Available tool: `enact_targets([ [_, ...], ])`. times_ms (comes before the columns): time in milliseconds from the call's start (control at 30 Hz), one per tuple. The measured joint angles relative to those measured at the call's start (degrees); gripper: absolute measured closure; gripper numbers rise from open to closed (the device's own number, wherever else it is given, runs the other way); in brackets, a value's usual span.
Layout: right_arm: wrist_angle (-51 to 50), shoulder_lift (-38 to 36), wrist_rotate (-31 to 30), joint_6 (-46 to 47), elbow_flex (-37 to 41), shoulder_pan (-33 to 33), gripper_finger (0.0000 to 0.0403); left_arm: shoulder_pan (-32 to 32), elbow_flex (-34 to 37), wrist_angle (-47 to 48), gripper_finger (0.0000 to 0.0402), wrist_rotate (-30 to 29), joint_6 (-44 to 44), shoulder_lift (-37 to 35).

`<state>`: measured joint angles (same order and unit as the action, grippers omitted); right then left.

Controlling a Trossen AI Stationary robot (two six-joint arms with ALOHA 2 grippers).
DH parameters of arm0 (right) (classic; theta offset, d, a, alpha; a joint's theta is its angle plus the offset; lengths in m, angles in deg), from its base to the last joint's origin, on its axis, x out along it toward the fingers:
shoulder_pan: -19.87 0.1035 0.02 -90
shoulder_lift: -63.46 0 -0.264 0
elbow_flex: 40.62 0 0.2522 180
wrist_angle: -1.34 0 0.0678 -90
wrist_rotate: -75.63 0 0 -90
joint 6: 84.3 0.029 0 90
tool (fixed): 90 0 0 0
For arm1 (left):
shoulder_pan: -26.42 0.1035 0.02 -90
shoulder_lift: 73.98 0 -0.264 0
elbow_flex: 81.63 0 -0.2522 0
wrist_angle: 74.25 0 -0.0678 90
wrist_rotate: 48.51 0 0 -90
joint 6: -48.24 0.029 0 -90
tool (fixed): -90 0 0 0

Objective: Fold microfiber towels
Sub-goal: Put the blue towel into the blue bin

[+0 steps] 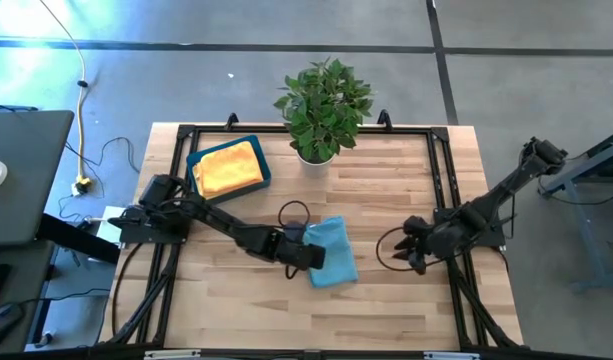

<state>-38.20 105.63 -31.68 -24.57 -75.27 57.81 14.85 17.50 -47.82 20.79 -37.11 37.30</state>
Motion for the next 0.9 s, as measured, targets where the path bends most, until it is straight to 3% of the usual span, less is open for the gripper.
enact_targets([
  [500,7.23,-13.74,2.99,-9.80,8.81,-0.15,0.0254,-0.15,-2.11,2.74,0.0203,-2.28,0.02,0.96],
  [900,28.20,-18.74,3.68,-10.16,19.50,-0.21,0.0254,-0.33,-2.13,4.08,0.0203,-2.02,-0.19,0.92],
])
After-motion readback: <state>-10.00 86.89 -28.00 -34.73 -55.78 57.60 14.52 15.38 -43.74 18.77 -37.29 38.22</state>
